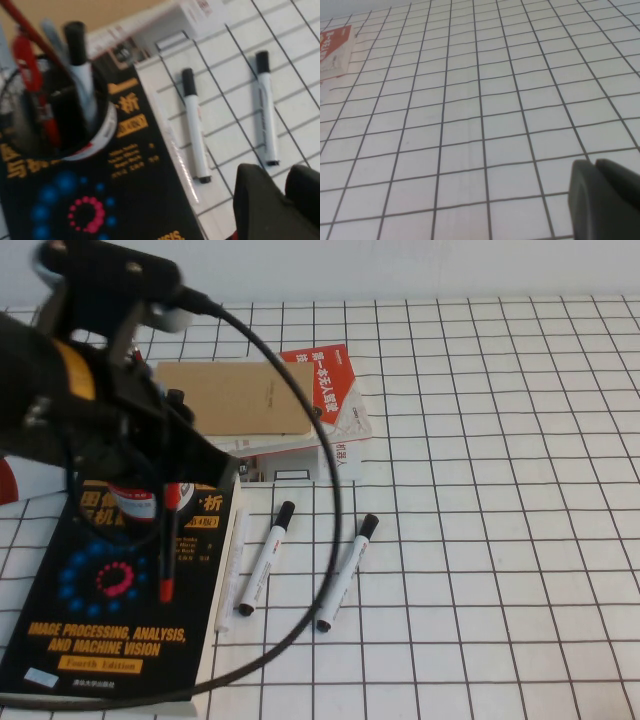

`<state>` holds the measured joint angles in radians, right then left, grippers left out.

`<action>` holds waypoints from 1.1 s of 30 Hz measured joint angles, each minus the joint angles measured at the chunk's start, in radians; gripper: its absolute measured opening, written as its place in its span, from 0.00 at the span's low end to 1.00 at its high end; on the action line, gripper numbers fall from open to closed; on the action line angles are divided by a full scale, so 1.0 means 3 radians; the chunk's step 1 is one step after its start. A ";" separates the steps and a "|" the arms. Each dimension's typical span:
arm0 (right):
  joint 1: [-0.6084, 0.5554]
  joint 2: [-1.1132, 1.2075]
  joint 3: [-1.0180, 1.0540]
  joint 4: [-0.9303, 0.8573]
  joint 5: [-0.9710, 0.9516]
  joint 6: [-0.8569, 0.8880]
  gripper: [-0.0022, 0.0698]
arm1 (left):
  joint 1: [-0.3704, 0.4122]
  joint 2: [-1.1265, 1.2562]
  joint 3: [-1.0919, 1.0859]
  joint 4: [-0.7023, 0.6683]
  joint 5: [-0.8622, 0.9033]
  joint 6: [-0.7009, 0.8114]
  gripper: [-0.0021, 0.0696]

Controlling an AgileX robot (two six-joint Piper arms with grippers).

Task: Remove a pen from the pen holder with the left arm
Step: 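Take a marker out of the pen holder and lay it on the table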

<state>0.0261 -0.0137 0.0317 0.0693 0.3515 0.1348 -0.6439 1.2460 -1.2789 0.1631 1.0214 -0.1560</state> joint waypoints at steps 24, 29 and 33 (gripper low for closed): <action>0.0000 0.0000 0.0000 0.0000 0.0000 0.0000 0.01 | 0.0230 0.2455 -0.1544 -0.1448 0.0622 0.1026 0.14; 0.0000 0.0000 0.0000 0.0000 0.0000 0.0000 0.01 | 0.0288 0.2661 -0.1676 -0.1483 0.0609 0.1026 0.14; 0.0000 0.0000 0.0000 0.0000 0.0000 0.0000 0.01 | 0.0326 0.2761 -0.1688 -0.1522 0.0556 0.1026 0.14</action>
<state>0.0261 -0.0137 0.0317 0.0693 0.3515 0.1348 -0.5461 2.0743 -1.7853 -0.2935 1.1881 0.1518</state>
